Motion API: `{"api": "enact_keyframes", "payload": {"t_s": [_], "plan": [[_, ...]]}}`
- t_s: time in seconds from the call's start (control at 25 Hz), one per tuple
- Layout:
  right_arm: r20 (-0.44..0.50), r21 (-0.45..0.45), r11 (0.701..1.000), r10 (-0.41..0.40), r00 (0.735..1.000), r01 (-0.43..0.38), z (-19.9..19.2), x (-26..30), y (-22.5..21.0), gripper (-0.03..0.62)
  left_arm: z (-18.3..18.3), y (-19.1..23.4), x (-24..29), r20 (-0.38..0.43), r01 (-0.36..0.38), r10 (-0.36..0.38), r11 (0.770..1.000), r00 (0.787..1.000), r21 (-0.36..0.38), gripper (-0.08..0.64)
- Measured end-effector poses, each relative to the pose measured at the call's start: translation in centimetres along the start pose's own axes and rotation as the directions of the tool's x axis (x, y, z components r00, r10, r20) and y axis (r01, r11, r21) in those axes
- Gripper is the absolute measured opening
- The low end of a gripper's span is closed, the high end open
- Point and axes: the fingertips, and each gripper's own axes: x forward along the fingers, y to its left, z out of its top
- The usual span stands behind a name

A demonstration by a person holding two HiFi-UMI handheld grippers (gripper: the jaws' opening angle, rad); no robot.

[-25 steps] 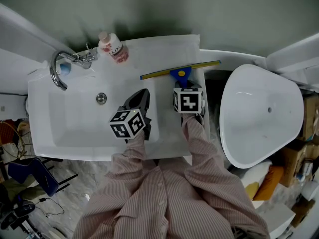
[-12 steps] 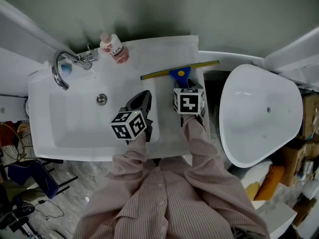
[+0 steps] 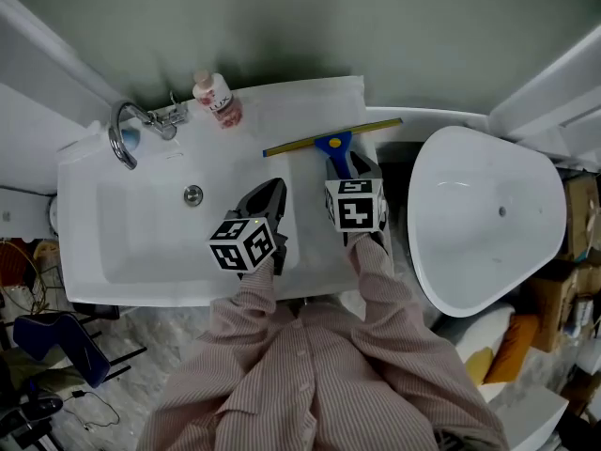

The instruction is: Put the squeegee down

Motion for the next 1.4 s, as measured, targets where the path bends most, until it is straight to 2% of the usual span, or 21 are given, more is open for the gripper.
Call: {"api": "enact_keyframes", "payload": {"t_s": [0.16, 0.32, 0.52, 0.8, 1.08, 1.4], "plan": [[0.058, -0.017, 0.999, 0.043, 0.997, -0.042, 0.7, -1.9, 0.9, 0.153, 0.5, -1.0, -1.3, 0.023, 0.014, -0.015, 0.999, 1.0, 0.033, 0.002], [0.113, 0.008, 0.996, 0.086, 0.99, -0.087, 1.4, -3.5, 1.5, 0.119, 0.9, -1.9, -2.5, 0.039, 0.027, -0.029, 0.998, 0.999, 0.063, 0.002], [0.168, 0.036, 0.993, 0.107, 0.98, -0.115, 1.6, -5.5, 1.7, 0.022, 1.6, -3.3, -4.4, 0.069, 0.044, -0.051, 0.993, 0.996, 0.105, 0.002], [0.241, 0.049, 0.985, 0.147, 0.959, -0.164, 2.1, -8.1, 2.4, 0.006, 2.9, -3.7, -7.3, 0.127, 0.029, -0.047, 0.989, 0.991, 0.147, 0.002], [0.319, 0.052, 0.964, 0.232, 0.919, -0.262, 2.7, -11.0, 3.7, 0.006, 3.9, -3.7, -9.4, 0.182, 0.0, -0.035, 0.982, 0.983, 0.189, 0.002], [0.39, 0.097, 0.944, 0.257, 0.884, -0.316, 3.4, -13.0, 3.3, 0.006, 4.7, -4.7, -10.9, 0.213, 0.007, -0.059, 0.971, 0.975, 0.239, 0.002]]}}
